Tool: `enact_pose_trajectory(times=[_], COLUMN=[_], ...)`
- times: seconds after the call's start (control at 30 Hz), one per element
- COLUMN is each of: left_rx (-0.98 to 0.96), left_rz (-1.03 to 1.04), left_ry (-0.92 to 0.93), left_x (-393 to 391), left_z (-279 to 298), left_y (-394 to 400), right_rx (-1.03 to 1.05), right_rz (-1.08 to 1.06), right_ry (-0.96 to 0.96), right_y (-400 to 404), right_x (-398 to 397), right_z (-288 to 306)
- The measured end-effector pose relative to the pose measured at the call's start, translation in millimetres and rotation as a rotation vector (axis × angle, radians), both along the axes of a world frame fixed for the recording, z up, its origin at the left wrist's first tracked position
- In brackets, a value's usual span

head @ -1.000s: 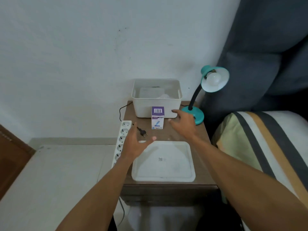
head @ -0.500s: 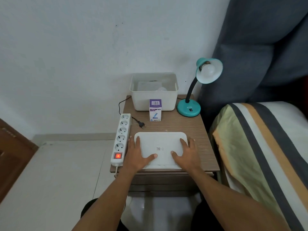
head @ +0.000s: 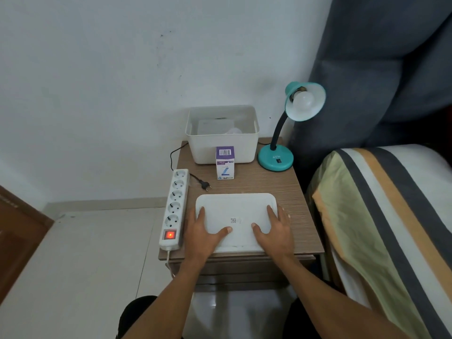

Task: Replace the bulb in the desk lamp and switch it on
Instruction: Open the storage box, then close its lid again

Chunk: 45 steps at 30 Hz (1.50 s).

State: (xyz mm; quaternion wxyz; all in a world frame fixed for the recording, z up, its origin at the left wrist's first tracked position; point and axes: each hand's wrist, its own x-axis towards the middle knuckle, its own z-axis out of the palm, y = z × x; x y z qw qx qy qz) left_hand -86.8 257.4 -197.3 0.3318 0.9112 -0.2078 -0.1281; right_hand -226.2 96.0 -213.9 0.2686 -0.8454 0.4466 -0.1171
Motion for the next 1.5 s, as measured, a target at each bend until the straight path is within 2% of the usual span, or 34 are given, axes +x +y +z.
enact_pose_trajectory(times=[0.1, 0.2, 0.47, 0.67, 1.07, 1.5], left_rx=[-0.040, -0.097, -0.254, -0.309, -0.259, -0.183], left_rz=[0.010, -0.012, -0.093, -0.083, -0.120, -0.165], left_ry=[0.002, -0.073, -0.294, -0.337, -0.314, -0.284], left_x=[4.2, 19.7, 103.4, 161.8, 252.5, 272.5], left_z=[5.5, 19.4, 102.5, 140.5, 121.5, 117.7], left_y=[-3.4, -8.6, -42.9, -84.5, -146.3, -170.2], right_rx=[0.029, 0.029, -0.049, -0.090, -0.035, 0.010], right_rz=[-0.006, -0.003, 0.017, 0.032, 0.058, 0.062], right_ry=[-0.056, -0.132, -0.328, -0.360, -0.256, -0.196], right_y=[-3.5, -12.7, -60.6, -97.7, -159.1, -183.4], right_x=[2.8, 15.4, 91.7, 152.6, 235.5, 247.5], right_z=[12.8, 34.8, 114.2, 154.0, 149.1, 144.0])
